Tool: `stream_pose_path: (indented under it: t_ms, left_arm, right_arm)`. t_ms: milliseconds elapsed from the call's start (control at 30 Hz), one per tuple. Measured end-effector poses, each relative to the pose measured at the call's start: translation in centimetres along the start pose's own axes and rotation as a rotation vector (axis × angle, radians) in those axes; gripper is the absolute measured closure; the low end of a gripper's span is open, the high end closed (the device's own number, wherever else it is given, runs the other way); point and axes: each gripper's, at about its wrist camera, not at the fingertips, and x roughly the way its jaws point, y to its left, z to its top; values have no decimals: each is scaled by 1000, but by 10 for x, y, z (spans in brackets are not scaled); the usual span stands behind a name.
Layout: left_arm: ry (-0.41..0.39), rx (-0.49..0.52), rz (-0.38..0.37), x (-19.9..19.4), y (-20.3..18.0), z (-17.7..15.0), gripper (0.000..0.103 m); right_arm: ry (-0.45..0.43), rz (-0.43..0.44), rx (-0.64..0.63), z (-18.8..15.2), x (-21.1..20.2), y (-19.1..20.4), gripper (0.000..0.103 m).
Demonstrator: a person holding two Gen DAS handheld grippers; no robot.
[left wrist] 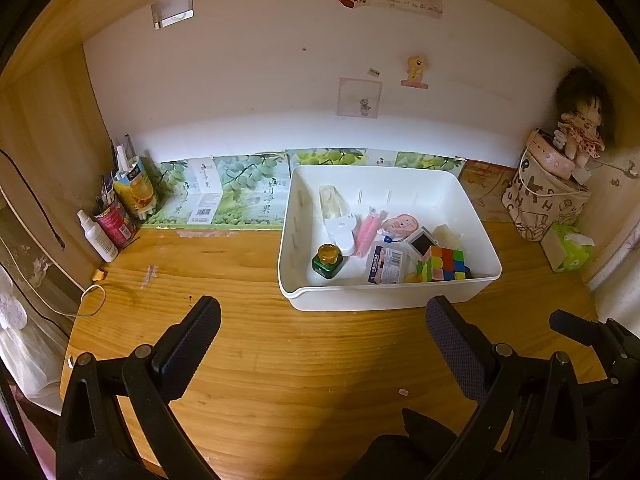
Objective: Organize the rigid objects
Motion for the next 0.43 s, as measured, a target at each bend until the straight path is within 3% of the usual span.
stream_pose_path:
  t_ms: [433]
  left_arm:
    - [9,6,-3,5,-3,1,1]
  right_arm:
    - [18,-1,3,2,5,-1,1]
